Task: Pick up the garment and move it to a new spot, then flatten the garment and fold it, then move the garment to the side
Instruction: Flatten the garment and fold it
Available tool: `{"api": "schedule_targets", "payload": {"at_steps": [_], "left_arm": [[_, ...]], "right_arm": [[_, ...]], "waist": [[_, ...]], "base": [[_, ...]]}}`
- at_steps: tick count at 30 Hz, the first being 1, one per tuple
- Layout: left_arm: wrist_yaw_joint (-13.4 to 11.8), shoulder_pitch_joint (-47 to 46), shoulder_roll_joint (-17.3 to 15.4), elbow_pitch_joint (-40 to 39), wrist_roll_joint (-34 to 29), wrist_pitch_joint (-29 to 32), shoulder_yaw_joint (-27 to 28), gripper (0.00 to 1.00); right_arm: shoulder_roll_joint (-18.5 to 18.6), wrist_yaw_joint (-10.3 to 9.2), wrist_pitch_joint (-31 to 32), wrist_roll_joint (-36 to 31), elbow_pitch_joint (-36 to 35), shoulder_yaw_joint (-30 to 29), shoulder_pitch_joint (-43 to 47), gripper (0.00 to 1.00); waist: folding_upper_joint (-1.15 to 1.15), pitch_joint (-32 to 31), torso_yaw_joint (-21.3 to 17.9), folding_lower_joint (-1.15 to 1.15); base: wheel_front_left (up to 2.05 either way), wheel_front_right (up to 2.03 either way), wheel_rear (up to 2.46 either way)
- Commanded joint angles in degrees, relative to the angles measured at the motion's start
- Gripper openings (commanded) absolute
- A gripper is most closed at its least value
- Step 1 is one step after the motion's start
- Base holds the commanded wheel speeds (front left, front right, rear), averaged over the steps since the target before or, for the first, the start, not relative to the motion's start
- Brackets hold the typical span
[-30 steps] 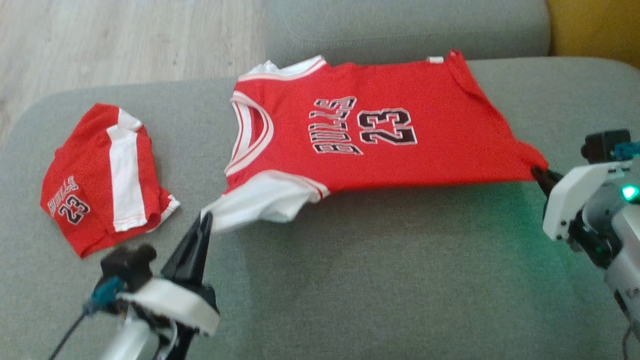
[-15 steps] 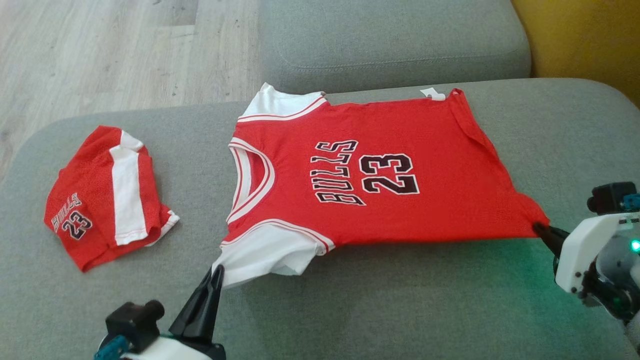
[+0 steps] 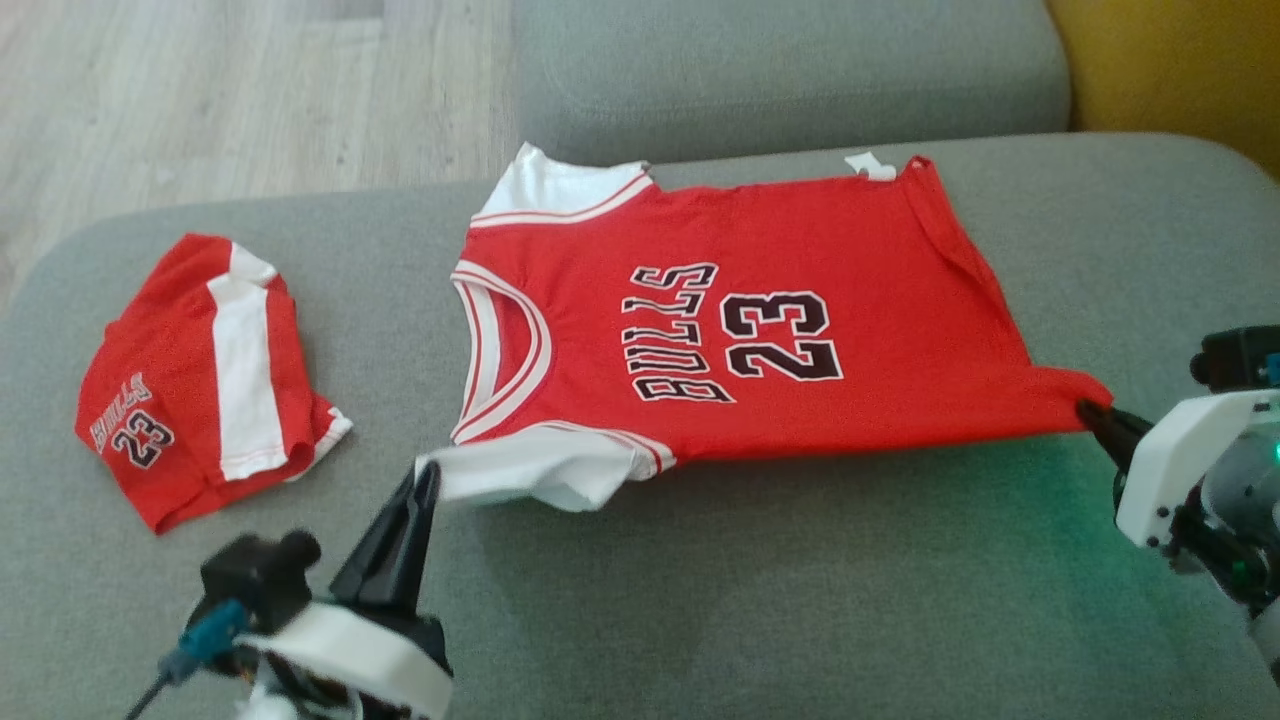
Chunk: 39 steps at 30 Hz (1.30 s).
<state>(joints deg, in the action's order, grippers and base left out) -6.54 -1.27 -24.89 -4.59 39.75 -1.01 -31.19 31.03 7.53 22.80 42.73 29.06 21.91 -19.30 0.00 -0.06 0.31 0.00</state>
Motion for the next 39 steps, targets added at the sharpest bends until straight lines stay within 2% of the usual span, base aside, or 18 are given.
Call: {"api": "schedule_targets", "payload": {"at_steps": [1,7,18,24,30,31,32,35,39], "left_arm": [[0.1,-4.9,-1.3,-0.9,-0.5,0.1,3.1,0.0],[1.5,-10.3,-1.3,2.2,-1.3,1.7,2.5,0.0],[8.5,-29.7,-0.5,19.3,-4.5,8.1,-1.2,0.0],[11.5,-38.6,0.5,29.3,-7.2,8.4,-3.8,0.0],[13.0,-44.8,1.8,37.4,-9.2,7.1,-6.5,0.0],[13.1,-45.6,2.1,38.5,-9.2,6.5,-6.6,0.42],[13.1,-46.3,2.5,39.5,-9.3,5.6,-6.6,1.0],[12.4,-48.1,4.0,42.4,-8.8,1.7,-5.3,1.0],[10.1,-49.1,6.6,44.1,-6.2,-6.5,-1.0,1.0]], "right_arm": [[0.7,-0.04,0.1,-1.1,-1.9,-1.1,-2.5,0.0],[-1.2,-0.04,1.0,-3.5,-1.4,-3.3,-4.9,0.0],[-5.4,-0.04,1.5,-10.9,6.3,-4.1,-15.2,0.0],[-7.0,-0.04,0.7,-12.9,10.9,-2.6,-19.6,0.0],[-8.5,-0.04,-1.0,-13.2,14.7,-1.1,-23.2,0.0],[-8.6,-0.04,-1.9,-13.4,15.0,-1.0,-23.8,0.31],[-8.6,-0.04,-3.3,-13.8,15.5,-1.1,-24.5,1.0],[-9.4,-0.04,-7.2,-13.9,17.4,-1.9,-26.0,1.0],[-9.9,-0.04,-16.2,-13.9,17.7,-3.1,-27.0,1.0]], "waist": [[0.0,1.1,0.0,0.0],[0.0,3.8,0.1,0.0],[0.0,11.8,0.0,0.0],[0.0,14.3,-0.5,0.0],[0.0,15.9,-0.9,0.0],[0.0,16.0,-1.0,0.0],[0.0,16.2,-1.0,0.0],[0.0,16.3,-1.0,0.0],[0.0,15.2,-0.7,0.0]], "base": [[0.0,0.0,0.0],[0.0,0.0,0.0],[0.0,0.0,0.0],[0.0,0.0,0.0],[0.0,0.0,0.0],[0.0,0.0,0.0],[0.0,0.0,0.0],[0.0,0.0,0.0],[0.0,0.0,0.0]]}}
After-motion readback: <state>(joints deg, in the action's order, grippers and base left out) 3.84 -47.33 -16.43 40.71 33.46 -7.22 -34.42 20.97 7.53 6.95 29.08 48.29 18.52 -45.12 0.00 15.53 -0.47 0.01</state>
